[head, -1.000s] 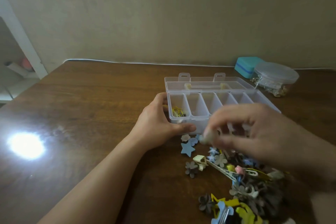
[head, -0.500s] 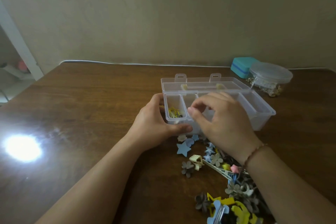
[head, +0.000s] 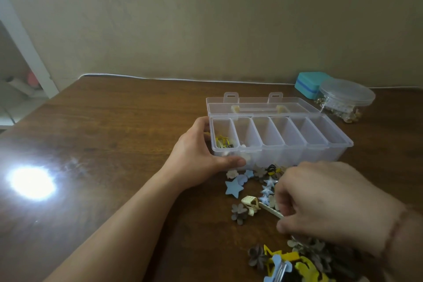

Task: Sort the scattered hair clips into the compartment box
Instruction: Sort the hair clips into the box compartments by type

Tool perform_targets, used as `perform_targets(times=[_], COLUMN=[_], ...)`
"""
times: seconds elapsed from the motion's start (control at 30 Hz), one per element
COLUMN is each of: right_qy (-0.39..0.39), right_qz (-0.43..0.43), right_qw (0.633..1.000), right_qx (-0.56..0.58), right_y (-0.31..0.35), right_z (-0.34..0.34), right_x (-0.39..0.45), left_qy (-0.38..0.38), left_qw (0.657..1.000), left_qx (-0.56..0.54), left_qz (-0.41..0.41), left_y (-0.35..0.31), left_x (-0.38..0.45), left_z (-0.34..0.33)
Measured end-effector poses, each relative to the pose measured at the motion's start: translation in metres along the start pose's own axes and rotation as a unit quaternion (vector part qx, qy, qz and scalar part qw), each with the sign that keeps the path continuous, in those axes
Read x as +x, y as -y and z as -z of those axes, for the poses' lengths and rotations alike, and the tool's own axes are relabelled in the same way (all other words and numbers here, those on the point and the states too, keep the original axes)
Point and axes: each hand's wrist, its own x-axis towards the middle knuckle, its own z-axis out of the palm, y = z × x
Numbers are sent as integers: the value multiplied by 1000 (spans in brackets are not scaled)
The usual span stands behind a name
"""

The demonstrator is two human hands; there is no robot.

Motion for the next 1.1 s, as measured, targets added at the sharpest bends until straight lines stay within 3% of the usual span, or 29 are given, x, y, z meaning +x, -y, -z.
perform_targets(times=[0.13, 0.23, 0.4, 0.57, 0.7, 0.77, 0.83, 1.0, 1.1], right_qy=[-45, -37, -64, -133, -302, -372, -405, -376, -351], right_qz=[25, 42, 61, 92, 66, 44, 20, -3, -1], right_qw=[998, 998, 987, 918, 788, 753, 774, 868, 890], right_qx=[-27, -16, 134, 362, 532, 541, 487, 325, 292], right_y=[5, 4, -29, -40, -30, -23, -17, -15, -11], right_z=[-7, -6, 1, 2, -3, -8, -14, -25, -20], right_x=[4, 5, 6, 20, 41, 54, 66, 78, 71], left_qy=[-3, -5, -2, -3, 0, 1, 0, -3, -2], left_qw=[1000, 1000, 1000, 1000, 1000, 1000, 1000, 1000, 1000], left_qx=[7, 6, 5, 3, 0, -1, 2, 6, 6], left_qz=[-2, 0, 1, 2, 4, 4, 1, -6, -8], left_y=[0, -1, 0, 0, 0, -1, 0, 1, 2], left_x=[0, 0, 0, 0, 1, 1, 1, 0, 0], left_z=[-1, -1, -1, -1, -1, -1, -1, -1, 0])
